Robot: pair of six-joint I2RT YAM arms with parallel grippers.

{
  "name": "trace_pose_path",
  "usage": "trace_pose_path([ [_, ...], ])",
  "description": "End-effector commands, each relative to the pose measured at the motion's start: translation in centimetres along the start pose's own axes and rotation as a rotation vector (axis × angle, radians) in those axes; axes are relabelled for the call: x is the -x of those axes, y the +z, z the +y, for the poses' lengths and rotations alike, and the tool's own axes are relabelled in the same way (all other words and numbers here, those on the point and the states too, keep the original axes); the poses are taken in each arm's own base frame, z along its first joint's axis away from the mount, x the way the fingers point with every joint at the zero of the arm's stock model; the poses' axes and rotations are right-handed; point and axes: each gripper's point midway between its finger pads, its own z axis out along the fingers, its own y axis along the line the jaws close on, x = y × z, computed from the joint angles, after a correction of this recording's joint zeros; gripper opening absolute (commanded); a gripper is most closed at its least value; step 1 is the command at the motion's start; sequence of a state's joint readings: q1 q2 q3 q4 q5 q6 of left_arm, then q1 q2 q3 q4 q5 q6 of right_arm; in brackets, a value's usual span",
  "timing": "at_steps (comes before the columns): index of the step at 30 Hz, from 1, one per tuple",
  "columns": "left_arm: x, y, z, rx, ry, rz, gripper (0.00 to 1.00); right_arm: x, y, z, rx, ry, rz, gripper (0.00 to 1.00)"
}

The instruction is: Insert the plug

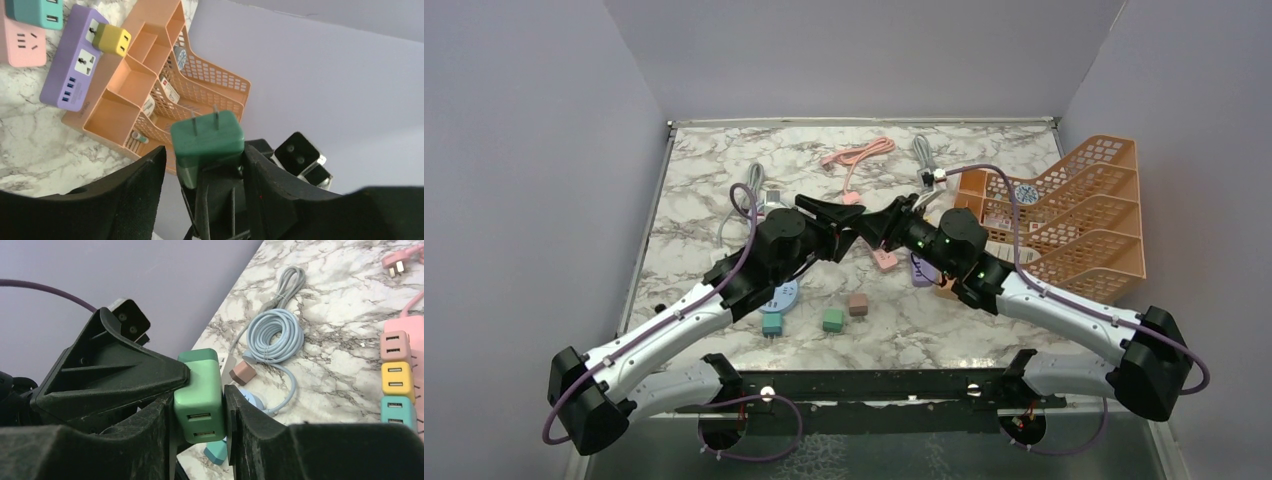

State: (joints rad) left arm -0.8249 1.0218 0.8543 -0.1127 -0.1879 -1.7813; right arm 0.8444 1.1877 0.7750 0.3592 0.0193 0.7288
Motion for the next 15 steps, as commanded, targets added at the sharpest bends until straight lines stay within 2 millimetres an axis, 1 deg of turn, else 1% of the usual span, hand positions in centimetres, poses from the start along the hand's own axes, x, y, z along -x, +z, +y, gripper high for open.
trace_pose_path([
  [1,-0.2,-2.0,0.1,0.002,0.136,0.011,0.62,2.5,0.1,1.4,0.005,-0.003,-0.040,0.01],
  [5,1.1,-3.1,1.2,0.028,0.460,-0.027,0.69,0.8,-1.0,0.0,-0.076,-0.064,0.084,0.01],
  [8,2.7,-4.3,3.4,0.088,0.733,-0.044,0.72,-0.9,-2.5,-1.6,-0.159,-0.094,0.192,0.01],
  [11,4.3,-5.9,4.8,0.120,0.934,-0.060,0.72,-2.4,-4.3,-3.1,-0.229,-0.132,0.289,0.01],
  [13,5.4,-7.0,5.2,0.124,1.048,-0.080,0.72,-3.1,-5.7,-4.1,-0.286,-0.162,0.358,0.01],
  [15,6.4,-8.1,5.0,0.109,1.149,-0.111,0.72,-3.3,-6.7,-5.0,-0.346,-0.191,0.409,0.01],
])
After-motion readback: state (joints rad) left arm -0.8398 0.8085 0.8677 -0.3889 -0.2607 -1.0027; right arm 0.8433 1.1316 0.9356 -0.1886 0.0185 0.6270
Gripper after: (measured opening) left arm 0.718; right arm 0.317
